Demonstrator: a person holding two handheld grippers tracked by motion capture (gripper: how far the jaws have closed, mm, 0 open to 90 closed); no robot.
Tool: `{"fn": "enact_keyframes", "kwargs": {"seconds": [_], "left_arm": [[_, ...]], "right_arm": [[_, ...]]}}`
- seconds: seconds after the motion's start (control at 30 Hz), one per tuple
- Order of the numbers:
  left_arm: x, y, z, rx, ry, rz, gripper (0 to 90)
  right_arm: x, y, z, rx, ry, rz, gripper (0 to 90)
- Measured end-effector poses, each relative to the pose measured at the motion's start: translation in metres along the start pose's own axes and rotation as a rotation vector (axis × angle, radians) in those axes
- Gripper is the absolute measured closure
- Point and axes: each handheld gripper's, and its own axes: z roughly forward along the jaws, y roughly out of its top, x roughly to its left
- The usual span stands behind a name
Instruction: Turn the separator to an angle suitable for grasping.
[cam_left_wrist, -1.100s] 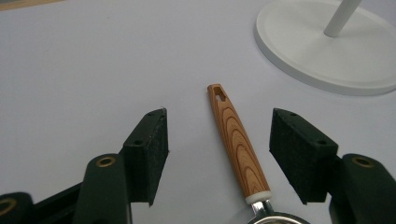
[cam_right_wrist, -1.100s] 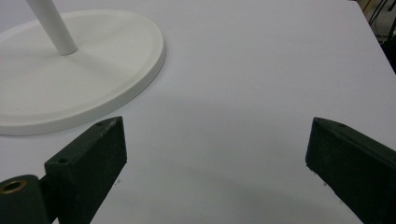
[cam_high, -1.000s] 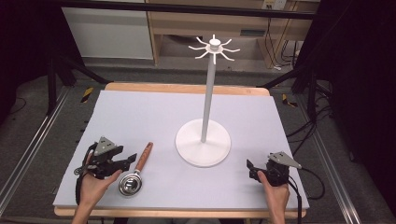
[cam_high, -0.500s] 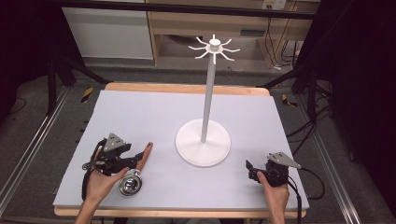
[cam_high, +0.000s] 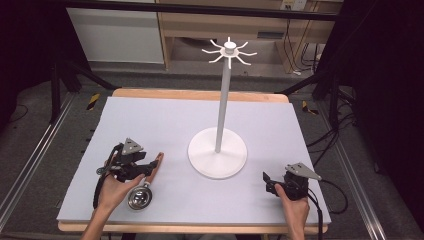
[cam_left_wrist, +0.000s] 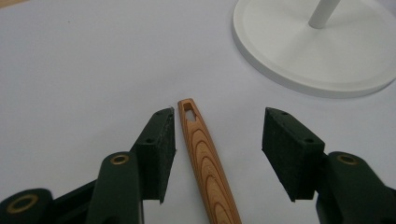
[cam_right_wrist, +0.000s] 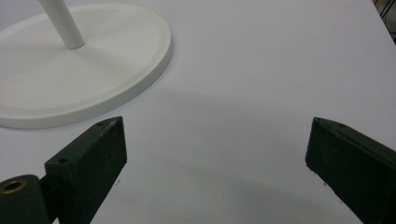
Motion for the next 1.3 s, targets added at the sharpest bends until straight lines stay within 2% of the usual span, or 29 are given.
{"fn": "enact_keyframes", "kwargs": {"seconds": [0.2,0.47,0.77,1.1,1.3], "left_arm": [[0.0,-0.001,0.013,0.054,0.026,0.009,44.9],[-0.001,-0.006,0.026,0.12,0.032,0.009,46.9],[-0.001,-0.015,0.036,0.183,0.032,0.01,49.3],[-0.002,-0.022,0.046,0.241,0.03,0.002,55.8],[-0.003,-0.024,0.048,0.247,0.029,-0.014,59.1]], "right_arm": [[0.001,0.0,0.001,0.008,0.005,0.0,5.9],[0.001,0.0,0.0,0.01,0.012,0.012,5.8],[0.001,0.0,0.001,0.016,0.013,0.004,5.9],[0.001,0.0,0.001,0.016,0.015,0.002,6.1],[0.001,0.0,0.001,0.015,0.016,0.005,6.1]]}}
